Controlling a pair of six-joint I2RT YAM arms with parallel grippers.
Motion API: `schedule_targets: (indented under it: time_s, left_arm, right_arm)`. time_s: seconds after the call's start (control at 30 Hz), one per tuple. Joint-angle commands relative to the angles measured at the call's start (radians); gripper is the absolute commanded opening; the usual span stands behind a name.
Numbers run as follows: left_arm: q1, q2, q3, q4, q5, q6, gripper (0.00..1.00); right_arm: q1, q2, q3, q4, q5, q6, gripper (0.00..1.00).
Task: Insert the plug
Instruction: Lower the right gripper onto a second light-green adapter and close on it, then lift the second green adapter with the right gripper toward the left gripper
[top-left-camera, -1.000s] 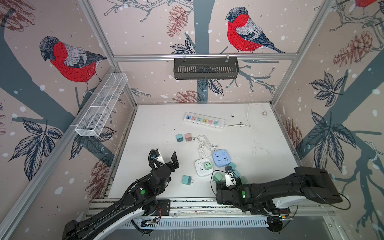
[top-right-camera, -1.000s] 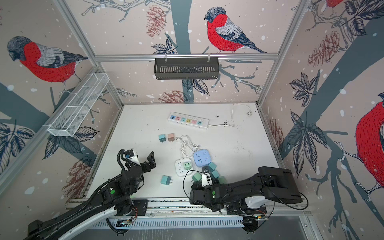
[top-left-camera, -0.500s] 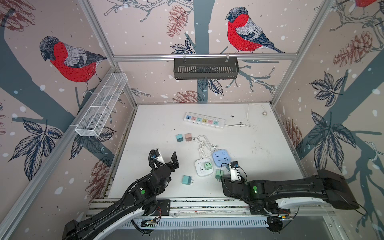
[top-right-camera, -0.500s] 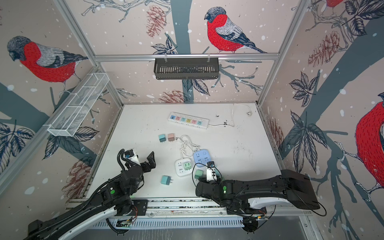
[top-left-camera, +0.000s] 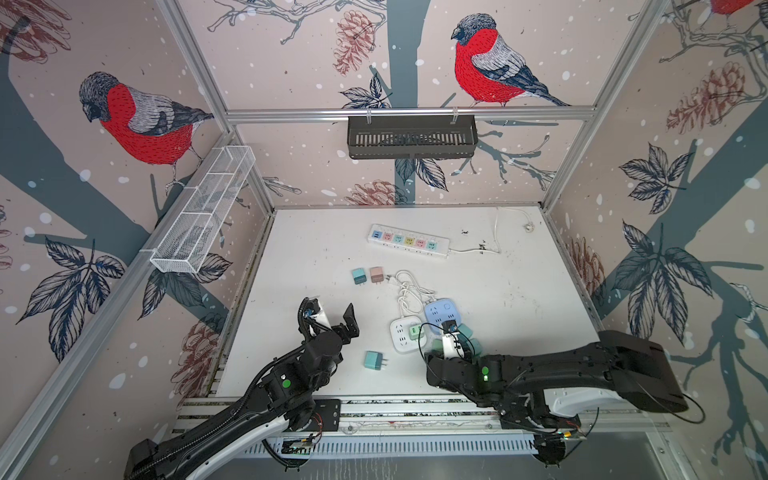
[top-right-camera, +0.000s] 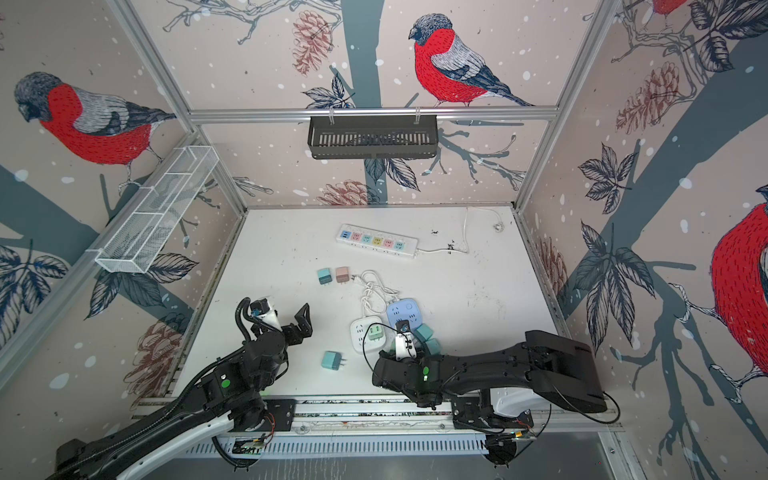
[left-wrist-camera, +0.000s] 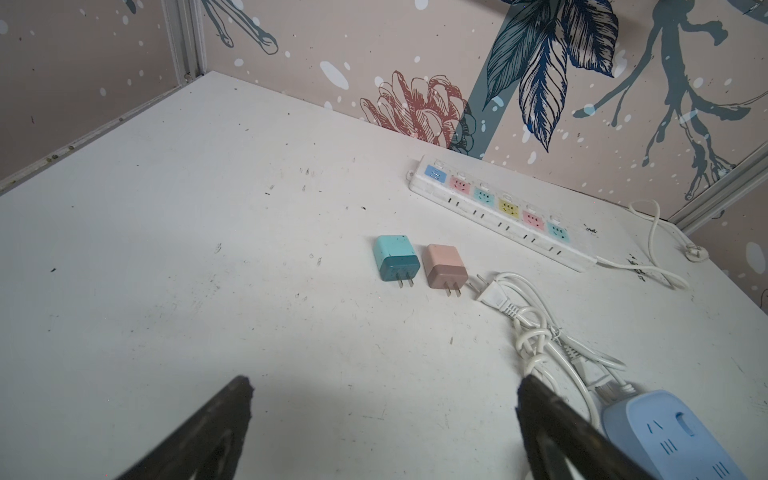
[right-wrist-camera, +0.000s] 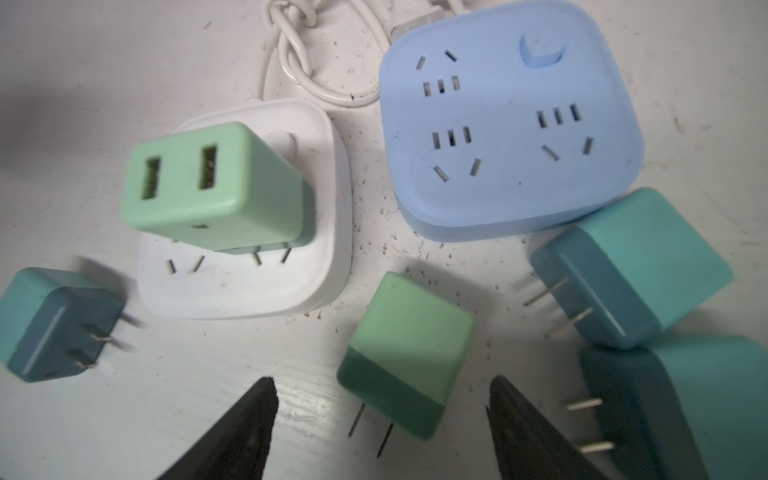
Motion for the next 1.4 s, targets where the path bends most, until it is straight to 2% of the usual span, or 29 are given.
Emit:
schedule_targets:
  time_s: [0.0, 0.17, 0.67, 0.87, 0.97, 1.13, 1.23, 1.37]
  left_arm:
    - [0.001, 0.001, 0.005, 0.018, -0.011, 0.006, 0.99]
    - [0.002, 0.001, 0.005, 0.018, -0.009, 0.005, 0.99]
    - [0.001, 0.035, 0.009, 0.034, -0.003, 0.015, 0.99]
    - [0.001, 0.056, 0.013, 0.042, 0.003, 0.017, 0.98]
    - [0.001, 0.066, 0.016, 0.044, 0.008, 0.020, 0.98]
    - [0.001, 0.077, 0.021, 0.041, 0.004, 0.020, 0.98]
    - [0.001, 0.075, 0.021, 0.041, 0.006, 0.021, 0.98]
    - [0.001, 0.067, 0.016, 0.058, 0.031, 0.037, 0.98]
  right_arm:
    - [-0.014, 0.045, 0.017, 0.009, -0.012, -0.010, 0.80]
    - [-0.021, 0.090, 0.023, 0.019, -0.009, -0.015, 0.77]
    - [-0.007, 0.209, 0.082, -0.060, 0.026, 0.001, 0.56]
    - [0.000, 0.235, 0.095, -0.081, 0.039, 0.016, 0.44]
    - [-0.001, 0.243, 0.083, -0.050, 0.024, 0.003, 0.43]
    - [0.001, 0.235, 0.079, -0.028, 0.007, -0.023, 0.44]
    - [0.004, 0.210, 0.065, -0.014, 0.011, -0.037, 0.34]
    - [0.004, 0.136, 0.031, -0.012, 0.044, -0.049, 0.29]
